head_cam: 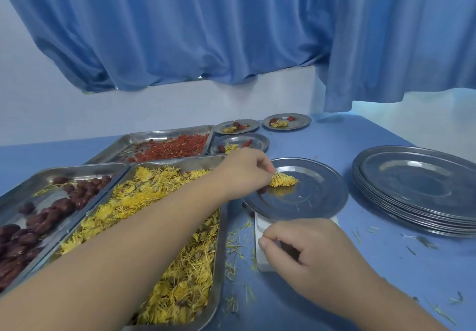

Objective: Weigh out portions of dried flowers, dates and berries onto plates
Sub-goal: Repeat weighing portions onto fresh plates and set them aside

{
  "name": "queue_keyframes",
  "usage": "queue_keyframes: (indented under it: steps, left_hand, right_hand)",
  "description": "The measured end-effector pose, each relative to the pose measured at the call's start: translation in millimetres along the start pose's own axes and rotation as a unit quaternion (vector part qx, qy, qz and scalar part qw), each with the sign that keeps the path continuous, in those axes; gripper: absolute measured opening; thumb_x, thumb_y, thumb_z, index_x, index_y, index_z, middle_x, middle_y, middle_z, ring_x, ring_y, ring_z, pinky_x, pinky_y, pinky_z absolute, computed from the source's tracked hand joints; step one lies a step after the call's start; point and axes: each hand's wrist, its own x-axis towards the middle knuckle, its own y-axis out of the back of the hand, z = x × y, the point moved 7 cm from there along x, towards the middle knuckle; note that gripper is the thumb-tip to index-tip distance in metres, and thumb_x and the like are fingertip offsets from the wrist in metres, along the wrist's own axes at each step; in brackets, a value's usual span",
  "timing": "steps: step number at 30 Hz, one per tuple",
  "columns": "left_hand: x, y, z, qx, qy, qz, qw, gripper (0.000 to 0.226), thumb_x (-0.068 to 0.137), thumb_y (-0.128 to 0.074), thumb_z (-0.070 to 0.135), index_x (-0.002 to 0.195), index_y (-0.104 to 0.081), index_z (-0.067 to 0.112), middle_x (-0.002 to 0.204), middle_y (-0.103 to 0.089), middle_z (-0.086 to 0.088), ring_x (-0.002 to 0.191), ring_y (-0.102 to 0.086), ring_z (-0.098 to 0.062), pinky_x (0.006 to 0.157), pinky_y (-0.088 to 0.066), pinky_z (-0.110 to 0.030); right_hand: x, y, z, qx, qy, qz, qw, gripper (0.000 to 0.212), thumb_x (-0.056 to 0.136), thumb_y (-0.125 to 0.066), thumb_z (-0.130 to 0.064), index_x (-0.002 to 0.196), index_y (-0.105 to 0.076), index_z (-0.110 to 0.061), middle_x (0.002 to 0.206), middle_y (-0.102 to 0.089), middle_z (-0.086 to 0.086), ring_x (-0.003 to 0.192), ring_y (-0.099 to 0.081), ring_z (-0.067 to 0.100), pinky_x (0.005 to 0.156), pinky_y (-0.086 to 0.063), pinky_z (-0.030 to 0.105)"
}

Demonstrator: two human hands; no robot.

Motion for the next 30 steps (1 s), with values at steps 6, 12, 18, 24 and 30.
queue_keyframes:
  steps: [6,12,18,24,30]
  left_hand:
    - [1.2,12.0,-12.6,0.03,-0.01,-0.002,1.0,0.014,0.088,-0.058,0.019,0.097,-0.067,0.023,0.084,-0.072,0.006,0.077,-0.062,-0.005,0.06,-0.041,-0.018]
    - [15.5,35.1,-31.8,0.012,-0.016,0.024,1.0,0.011,0.086,-0.063,0.022,0.094,-0.07,0.027,0.085,-0.067,0.014,0.082,-0.063,-0.003,0.07,-0.046,-0.017]
    - [34.6,72.4,-66.0,0.016,0.005,0.064,0.998,0.009,0.089,-0.061,0.027,0.088,-0.069,0.03,0.083,-0.07,0.013,0.07,-0.065,0.001,0.064,-0.048,-0.019]
    - [42.7,111.4,-123.1,0.083,0.061,0.111,0.988,0.016,0.09,-0.056,0.023,0.081,-0.068,0.028,0.086,-0.067,0.014,0.077,-0.063,-0.004,0.063,-0.046,-0.022]
    - [68.9,151.8,-192.2,0.199,0.132,0.126,0.963,0.019,0.092,-0.052,0.028,0.084,-0.067,0.019,0.086,-0.071,-0.002,0.08,-0.065,-0.022,0.074,-0.053,-0.038]
  right_hand:
    - [-3.1,-2.0,2.7,0.026,-0.005,0.006,1.0,0.029,0.086,-0.046,-0.043,0.066,-0.053,-0.024,0.056,-0.047,-0.006,0.052,-0.042,0.009,0.048,-0.035,0.025]
    - [33.6,12.1,11.4,0.039,-0.007,0.019,0.999,0.03,0.085,-0.048,-0.042,0.063,-0.055,-0.022,0.053,-0.047,-0.011,0.05,-0.044,0.006,0.047,-0.031,0.016]
    - [102.0,23.4,41.2,0.034,-0.048,0.034,0.998,0.025,0.083,-0.052,-0.043,0.066,-0.062,-0.027,0.054,-0.057,-0.013,0.055,-0.052,0.008,0.052,-0.041,0.023]
    - [145.8,9.4,62.2,0.03,-0.045,-0.008,0.998,0.024,0.086,-0.055,-0.041,0.065,-0.06,-0.029,0.056,-0.055,-0.014,0.05,-0.047,0.006,0.052,-0.039,0.027]
    - [153.6,5.8,92.2,-0.003,-0.069,-0.043,0.997,0.023,0.082,-0.048,-0.052,0.066,-0.058,-0.038,0.054,-0.056,-0.014,0.046,-0.05,0.005,0.049,-0.041,0.028]
